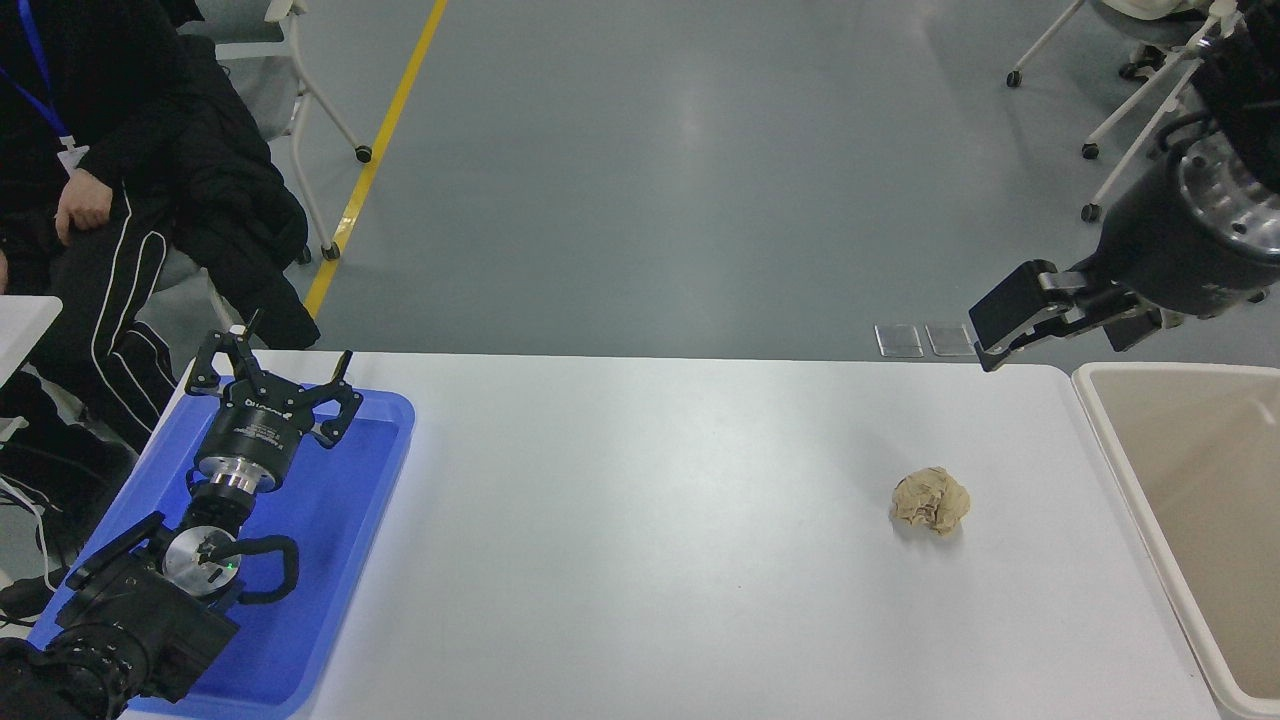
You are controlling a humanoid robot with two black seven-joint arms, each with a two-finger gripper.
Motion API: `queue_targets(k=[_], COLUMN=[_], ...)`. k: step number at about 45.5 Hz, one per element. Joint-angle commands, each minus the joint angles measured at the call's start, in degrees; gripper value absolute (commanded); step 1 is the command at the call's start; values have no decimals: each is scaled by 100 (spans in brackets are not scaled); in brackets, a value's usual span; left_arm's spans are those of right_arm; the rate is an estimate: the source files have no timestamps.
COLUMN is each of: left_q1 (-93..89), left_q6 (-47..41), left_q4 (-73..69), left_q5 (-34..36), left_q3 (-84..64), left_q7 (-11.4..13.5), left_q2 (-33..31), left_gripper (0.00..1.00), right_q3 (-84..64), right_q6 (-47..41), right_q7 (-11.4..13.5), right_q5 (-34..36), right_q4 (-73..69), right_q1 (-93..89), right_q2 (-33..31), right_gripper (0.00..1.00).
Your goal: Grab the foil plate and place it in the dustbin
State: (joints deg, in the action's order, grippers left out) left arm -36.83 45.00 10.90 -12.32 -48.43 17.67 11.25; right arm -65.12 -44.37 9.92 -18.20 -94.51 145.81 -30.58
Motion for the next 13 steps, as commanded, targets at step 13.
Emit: queue_targets(k=[13], left_q1=[0], left_q6=[0], left_q4=[0], left_q5=[1], left_q3=[0], left_q7=[-1], left_q2=[0], left_gripper=[100], right_q3=[-273], right_q6=[-63], right_q7=[880], right_q5=[827], right_q4=[-77], right_q1=[-290], right_q2=[123], right_gripper=[100])
